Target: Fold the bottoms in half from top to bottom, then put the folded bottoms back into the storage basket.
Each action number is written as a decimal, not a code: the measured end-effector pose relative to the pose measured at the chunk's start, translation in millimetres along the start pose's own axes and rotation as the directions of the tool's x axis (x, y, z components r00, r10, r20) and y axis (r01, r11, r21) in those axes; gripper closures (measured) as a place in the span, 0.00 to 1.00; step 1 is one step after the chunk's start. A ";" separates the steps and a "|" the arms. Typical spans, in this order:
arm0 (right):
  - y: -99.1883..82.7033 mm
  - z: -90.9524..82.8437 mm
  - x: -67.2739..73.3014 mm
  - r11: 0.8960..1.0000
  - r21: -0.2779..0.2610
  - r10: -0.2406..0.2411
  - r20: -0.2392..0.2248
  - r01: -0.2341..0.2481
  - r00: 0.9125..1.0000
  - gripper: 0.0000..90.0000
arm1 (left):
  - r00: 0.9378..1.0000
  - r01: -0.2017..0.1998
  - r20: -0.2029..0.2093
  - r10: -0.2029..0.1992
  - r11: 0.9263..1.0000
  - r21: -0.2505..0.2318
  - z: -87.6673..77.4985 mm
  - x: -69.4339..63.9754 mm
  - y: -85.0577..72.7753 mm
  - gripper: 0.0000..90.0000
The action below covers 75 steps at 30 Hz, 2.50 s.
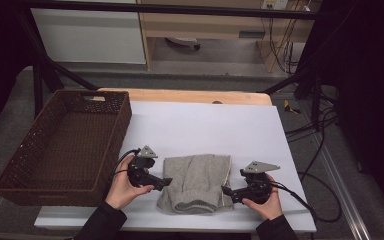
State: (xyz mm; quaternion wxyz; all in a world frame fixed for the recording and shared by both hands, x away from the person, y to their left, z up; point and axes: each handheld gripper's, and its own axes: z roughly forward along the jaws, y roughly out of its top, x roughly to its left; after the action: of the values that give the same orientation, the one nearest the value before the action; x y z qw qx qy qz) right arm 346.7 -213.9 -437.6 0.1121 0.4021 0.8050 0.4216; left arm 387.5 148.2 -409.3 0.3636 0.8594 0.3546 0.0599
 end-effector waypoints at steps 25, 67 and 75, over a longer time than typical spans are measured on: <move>-0.7 0.9 0.8 1.000 -0.005 -0.003 -0.016 0.003 1.000 0.03 | 0.994 0.067 -0.084 -0.068 0.998 -0.009 21.8 26.9 24.2 0.10; -1.3 4.9 1.8 1.000 0.018 0.020 -0.031 -0.020 0.999 0.02 | 0.992 0.090 -0.094 -0.085 0.995 0.050 51.4 19.9 18.0 0.81; -0.4 6.3 1.8 0.999 0.014 0.042 -0.023 -0.042 0.999 0.02 | 0.993 0.081 -0.086 -0.076 0.995 0.059 51.0 20.5 18.4 0.87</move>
State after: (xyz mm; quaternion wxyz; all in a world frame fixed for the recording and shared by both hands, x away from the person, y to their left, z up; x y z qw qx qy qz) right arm 348.5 -209.0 -441.5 0.0911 0.4148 0.8003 0.4233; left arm 431.5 123.0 -437.4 0.3236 0.8525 0.4046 0.0703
